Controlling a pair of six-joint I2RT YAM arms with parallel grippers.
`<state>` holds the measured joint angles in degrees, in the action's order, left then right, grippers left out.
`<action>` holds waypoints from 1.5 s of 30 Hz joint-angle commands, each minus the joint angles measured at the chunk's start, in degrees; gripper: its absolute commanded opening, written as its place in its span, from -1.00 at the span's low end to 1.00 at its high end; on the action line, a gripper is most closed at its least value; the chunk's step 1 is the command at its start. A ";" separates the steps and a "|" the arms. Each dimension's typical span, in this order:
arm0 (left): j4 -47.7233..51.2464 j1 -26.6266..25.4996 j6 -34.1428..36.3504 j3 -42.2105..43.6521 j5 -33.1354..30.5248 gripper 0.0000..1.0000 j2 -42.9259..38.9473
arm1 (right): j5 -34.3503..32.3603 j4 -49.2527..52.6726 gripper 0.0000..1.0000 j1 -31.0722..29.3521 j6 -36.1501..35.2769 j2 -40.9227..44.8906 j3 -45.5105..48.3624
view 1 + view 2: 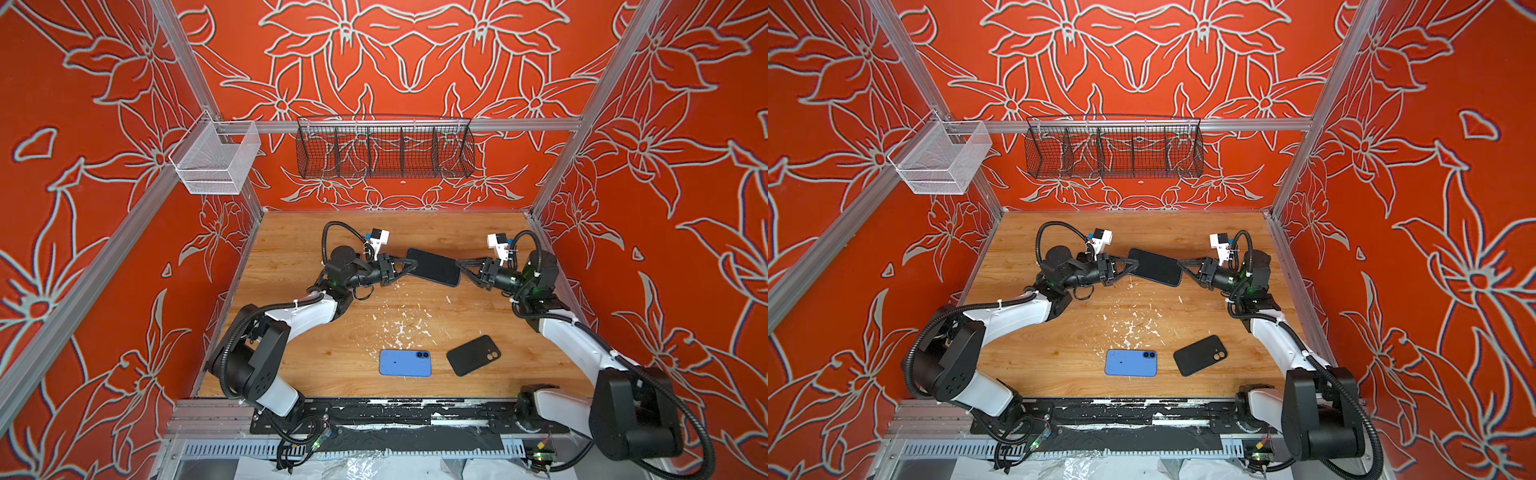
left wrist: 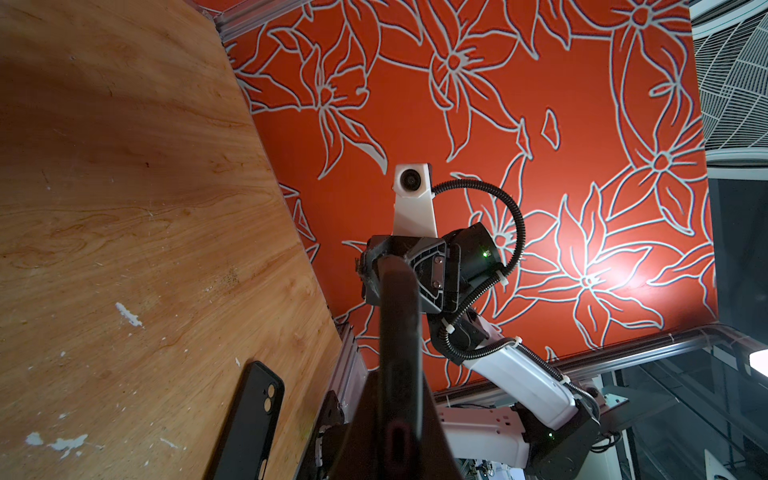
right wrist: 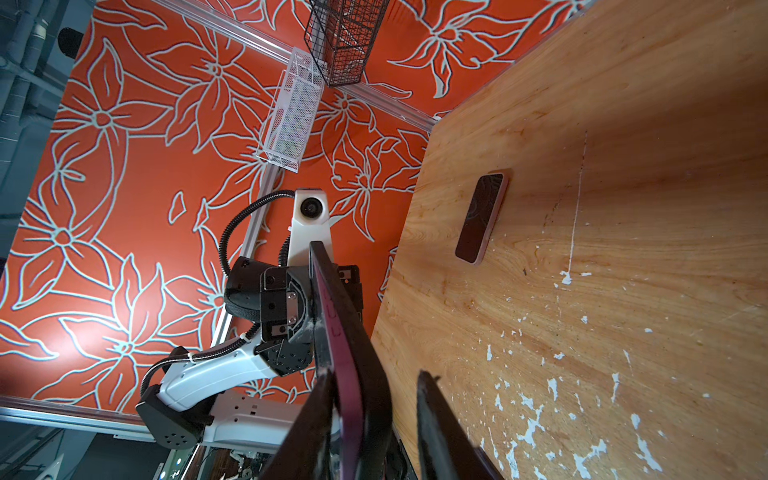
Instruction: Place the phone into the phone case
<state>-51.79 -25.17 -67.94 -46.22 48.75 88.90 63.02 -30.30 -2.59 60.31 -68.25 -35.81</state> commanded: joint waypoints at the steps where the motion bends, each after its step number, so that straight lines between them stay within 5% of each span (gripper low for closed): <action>1: -5.85 0.12 -0.44 -1.42 1.25 -1.00 -0.49 | 0.87 -4.25 -0.41 -0.07 2.49 -0.63 0.72; 19: -2.89 0.03 1.61 -1.22 2.49 -1.00 -0.43 | 1.58 -8.45 -1.00 -0.04 5.61 -2.63 0.04; 20: -3.12 0.03 1.49 -1.21 2.47 -0.86 -0.36 | 1.51 -8.48 -1.00 0.00 5.57 -2.64 0.12; 21: -3.26 0.03 1.20 -1.17 2.32 -0.50 -0.33 | 1.33 -8.38 -1.00 -0.04 5.52 -2.57 0.08; 22: -3.48 0.03 1.03 -1.16 2.16 -0.41 -0.46 | 1.06 -8.36 -1.00 -0.05 5.43 -2.46 0.17; 28: -6.98 -0.47 -2.34 -1.05 -0.34 -0.19 -0.01 | -2.73 -7.97 -1.00 -0.05 4.47 -0.75 1.24; 34: -8.83 -2.05 -3.24 -2.11 -3.42 -0.26 1.45 | -5.73 -7.78 -1.00 -0.93 3.17 1.10 3.25; 41: -10.02 -2.25 -3.89 -2.57 -7.09 -0.87 2.51 | -3.24 -7.15 -1.00 -1.54 2.50 2.35 4.52; 45: -9.03 -2.00 -3.47 -3.41 -6.18 -1.00 3.04 | -0.15 -6.09 -1.00 -1.59 1.73 2.88 4.23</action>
<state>-56.18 -26.74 -71.99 -46.50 42.57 91.68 59.42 -37.56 -3.46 63.53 -66.43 -31.97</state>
